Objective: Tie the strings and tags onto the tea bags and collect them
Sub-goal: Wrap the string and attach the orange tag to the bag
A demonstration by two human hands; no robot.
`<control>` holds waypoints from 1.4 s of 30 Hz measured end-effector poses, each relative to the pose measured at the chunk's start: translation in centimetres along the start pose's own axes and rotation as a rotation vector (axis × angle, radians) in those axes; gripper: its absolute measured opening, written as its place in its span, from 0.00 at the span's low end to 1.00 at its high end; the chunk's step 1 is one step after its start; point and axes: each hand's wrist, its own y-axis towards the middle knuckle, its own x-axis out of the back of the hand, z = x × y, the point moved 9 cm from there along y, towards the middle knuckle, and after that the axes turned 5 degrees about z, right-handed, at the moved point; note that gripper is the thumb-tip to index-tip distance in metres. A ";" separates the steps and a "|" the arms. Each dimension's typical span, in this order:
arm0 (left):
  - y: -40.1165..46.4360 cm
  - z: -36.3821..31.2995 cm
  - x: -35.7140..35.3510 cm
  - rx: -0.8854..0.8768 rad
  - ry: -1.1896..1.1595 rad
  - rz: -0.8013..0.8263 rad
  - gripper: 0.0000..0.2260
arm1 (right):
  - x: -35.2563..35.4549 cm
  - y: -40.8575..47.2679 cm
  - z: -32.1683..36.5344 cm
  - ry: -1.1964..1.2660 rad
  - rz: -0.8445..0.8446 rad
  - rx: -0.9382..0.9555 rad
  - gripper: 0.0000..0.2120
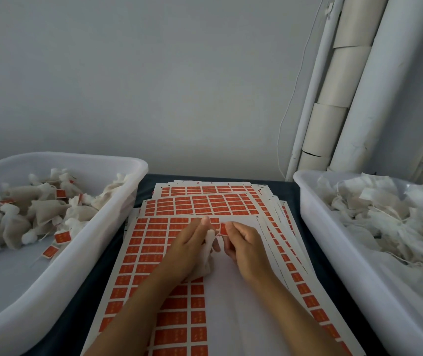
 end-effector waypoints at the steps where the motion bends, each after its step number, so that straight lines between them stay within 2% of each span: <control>1: 0.0 0.1 -0.2 0.017 0.053 0.083 0.15 | 0.3 0.0 -0.1 0.035 -0.008 -0.019 0.14; 3: -0.3 0.6 -0.5 0.078 0.222 0.263 0.07 | 0.5 0.0 -0.1 0.061 0.021 -0.060 0.20; 5: -1.0 1.2 -0.1 0.138 0.403 0.416 0.13 | -0.1 -0.1 -0.1 0.079 0.108 -0.107 0.24; 7: -1.6 2.0 0.8 0.195 0.478 0.479 0.18 | -1.1 -0.4 -0.1 0.123 0.197 -0.139 0.25; 11: -1.2 1.6 0.9 0.175 0.539 0.369 0.17 | -1.4 -0.7 0.0 0.165 0.273 -0.131 0.17; 15: -0.6 0.8 1.1 0.135 0.557 0.218 0.08 | -1.4 -0.6 0.1 0.176 0.348 -0.163 0.11; 20: -0.5 0.9 1.8 0.262 0.334 0.201 0.07 | -1.5 0.4 1.0 0.091 0.297 -0.156 0.07; 22: -0.2 -0.4 3.4 0.248 0.314 0.091 0.07 | -2.1 1.3 2.6 0.062 0.240 -0.115 0.06; 25: -0.5 -3.1 7.5 0.216 0.189 -0.211 0.01 | -3.9 3.1 6.3 0.044 0.154 -0.008 0.05; 28: -1.9 -4.8 11.3 0.158 -0.063 -0.523 0.07 | -6.3 4.7 9.6 0.109 0.145 0.072 0.10; 31: -3.3 -6.0 14.2 0.093 -0.155 -0.769 0.10 | -9.2 5.9 11.7 0.240 0.193 0.095 0.09; 33: -3.9 -5.9 15.7 0.110 -0.175 -0.884 0.12 | -11.0 6.4 12.3 0.275 0.217 0.075 0.09; 36: -4.4 -4.7 17.3 0.174 -0.135 -0.957 0.12 | -13.8 6.5 12.3 0.303 0.294 0.034 0.11; 39: -4.7 -3.5 18.1 0.210 -0.096 -0.960 0.13 | -15.8 6.2 12.2 0.256 0.386 0.035 0.13; 42: -4.5 -3.0 18.4 0.239 -0.071 -0.944 0.14 | -16.1 6.4 12.1 0.221 0.401 0.018 0.14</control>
